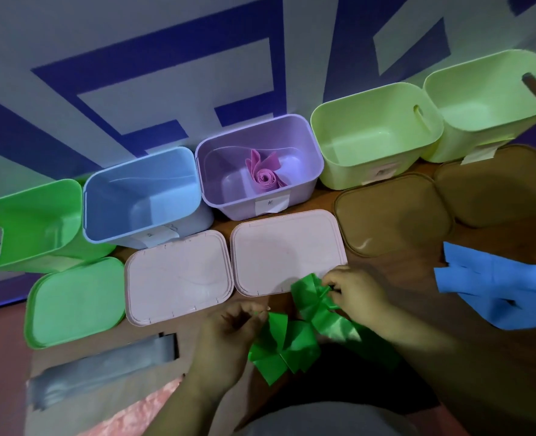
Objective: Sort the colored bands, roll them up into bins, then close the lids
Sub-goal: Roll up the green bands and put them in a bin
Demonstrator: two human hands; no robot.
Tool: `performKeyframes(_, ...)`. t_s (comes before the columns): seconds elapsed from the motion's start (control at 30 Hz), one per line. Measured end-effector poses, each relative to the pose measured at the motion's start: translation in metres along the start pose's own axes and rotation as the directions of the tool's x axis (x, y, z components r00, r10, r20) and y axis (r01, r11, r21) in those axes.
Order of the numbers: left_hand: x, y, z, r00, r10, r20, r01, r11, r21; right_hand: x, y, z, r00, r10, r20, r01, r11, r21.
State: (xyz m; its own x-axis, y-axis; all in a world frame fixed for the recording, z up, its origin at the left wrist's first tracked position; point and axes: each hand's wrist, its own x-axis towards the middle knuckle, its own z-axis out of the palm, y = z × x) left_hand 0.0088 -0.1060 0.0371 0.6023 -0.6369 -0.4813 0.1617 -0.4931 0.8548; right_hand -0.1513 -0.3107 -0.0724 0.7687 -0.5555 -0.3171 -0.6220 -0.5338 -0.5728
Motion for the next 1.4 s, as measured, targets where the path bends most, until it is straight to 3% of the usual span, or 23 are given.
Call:
performKeyframes(0.17, 0.001, 0.005, 0.0, 1.0, 0.02, 0.002, -0.02, 0.999, -0.027, -0.003, -0.005, -0.012, 0.998, 0.056, 0.003, -0.056, 0.992, 0.112)
performKeyframes(0.4, -0.011, 0.01, -0.009, 0.997, 0.076, 0.02, -0.076, 0.997, -0.012, -0.025, -0.033, -0.052, 1.0, 0.031, 0.0, -0.031, 0.998, 0.06)
performKeyframes(0.7, -0.046, 0.031, -0.029, 0.982, 0.186, 0.005, -0.185, 0.98, -0.074, -0.067, -0.089, -0.101, 0.993, 0.02, -0.116, -0.012, 0.998, 0.069)
performKeyframes(0.87, -0.071, 0.052, -0.046, 0.936, 0.35, 0.049, -0.348, 0.937, -0.032, -0.091, -0.127, -0.12, 0.972, -0.053, -0.227, 0.092, 0.982, 0.167)
performKeyframes(1.0, -0.091, 0.068, -0.061, 0.906, 0.422, 0.025, -0.421, 0.907, -0.032, -0.105, -0.163, -0.131, 0.971, 0.086, -0.221, 0.016, 0.907, 0.421)
performKeyframes(1.13, -0.108, 0.082, -0.076, 0.86, 0.509, -0.023, -0.51, 0.86, -0.024, -0.12, -0.202, -0.134, 0.959, 0.077, -0.271, 0.126, 0.743, 0.657)
performKeyframes(1.3, -0.121, 0.096, -0.099, 0.764, 0.645, -0.034, -0.644, 0.764, 0.034, -0.131, -0.239, -0.128, 0.936, 0.017, -0.352, 0.235, 0.714, 0.66)
performKeyframes(1.4, -0.126, 0.101, -0.106, 0.754, 0.654, -0.058, -0.655, 0.755, -0.007, -0.139, -0.263, -0.126, 0.934, -0.014, -0.357, 0.284, 0.637, 0.716)
